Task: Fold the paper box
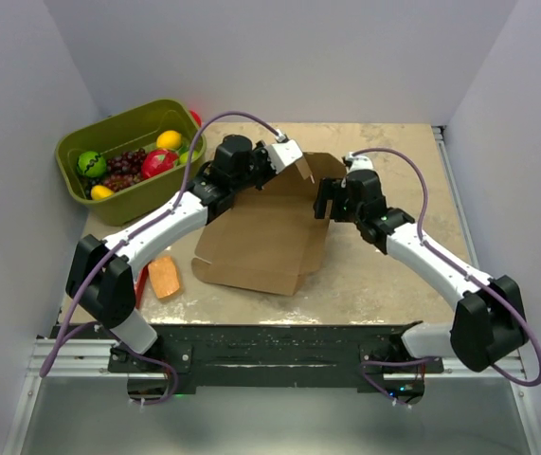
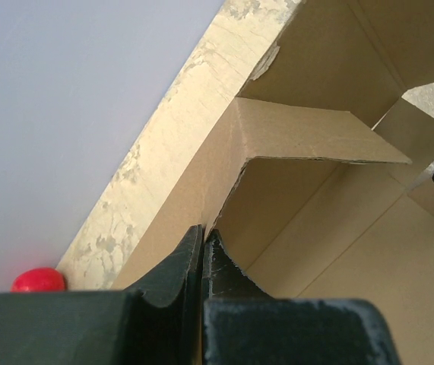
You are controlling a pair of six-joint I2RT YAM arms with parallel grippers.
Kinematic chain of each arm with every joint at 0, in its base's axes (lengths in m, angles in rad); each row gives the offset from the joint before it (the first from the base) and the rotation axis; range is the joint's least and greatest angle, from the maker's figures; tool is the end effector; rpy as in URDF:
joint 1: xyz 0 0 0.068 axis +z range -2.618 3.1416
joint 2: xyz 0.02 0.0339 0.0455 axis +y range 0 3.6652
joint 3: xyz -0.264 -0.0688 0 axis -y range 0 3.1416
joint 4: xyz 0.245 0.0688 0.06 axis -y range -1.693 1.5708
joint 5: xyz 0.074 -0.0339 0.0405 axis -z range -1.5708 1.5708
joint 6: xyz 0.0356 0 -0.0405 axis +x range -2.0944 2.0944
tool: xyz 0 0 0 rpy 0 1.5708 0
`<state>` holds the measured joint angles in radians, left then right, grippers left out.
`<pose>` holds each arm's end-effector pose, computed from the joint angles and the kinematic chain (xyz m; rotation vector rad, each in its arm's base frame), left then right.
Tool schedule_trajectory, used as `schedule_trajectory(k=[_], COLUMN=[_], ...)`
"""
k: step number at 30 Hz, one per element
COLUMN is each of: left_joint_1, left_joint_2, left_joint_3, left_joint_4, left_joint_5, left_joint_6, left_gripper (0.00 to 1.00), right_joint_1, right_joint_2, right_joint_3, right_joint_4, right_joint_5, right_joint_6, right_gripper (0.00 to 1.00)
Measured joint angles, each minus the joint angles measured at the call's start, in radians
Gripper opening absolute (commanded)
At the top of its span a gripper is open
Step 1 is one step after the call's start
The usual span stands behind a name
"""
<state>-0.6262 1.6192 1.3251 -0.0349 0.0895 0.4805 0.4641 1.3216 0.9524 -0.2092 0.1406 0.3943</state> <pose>0.3127 -0.2301 0.3282 1.0512 1.5859 -0.1839 0.2674 0.1283 0.2772 0.0069 2.1632 0.3486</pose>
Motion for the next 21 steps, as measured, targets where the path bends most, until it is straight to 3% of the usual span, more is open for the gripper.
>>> schedule_trajectory(k=[21], left_joint_1=[0.005], left_joint_2=[0.000], left_joint_3=[-0.014], left_joint_4=[-0.050], left_joint_5=[0.002], left_joint_6=[-0.018], left_gripper=[0.00], right_joint_1=[-0.067], right_joint_2=[0.230], right_joint_3=[-0.118], right_joint_4=[0.363], right_joint_5=[0.045], right_joint_6=[0.124], right_gripper=[0.87])
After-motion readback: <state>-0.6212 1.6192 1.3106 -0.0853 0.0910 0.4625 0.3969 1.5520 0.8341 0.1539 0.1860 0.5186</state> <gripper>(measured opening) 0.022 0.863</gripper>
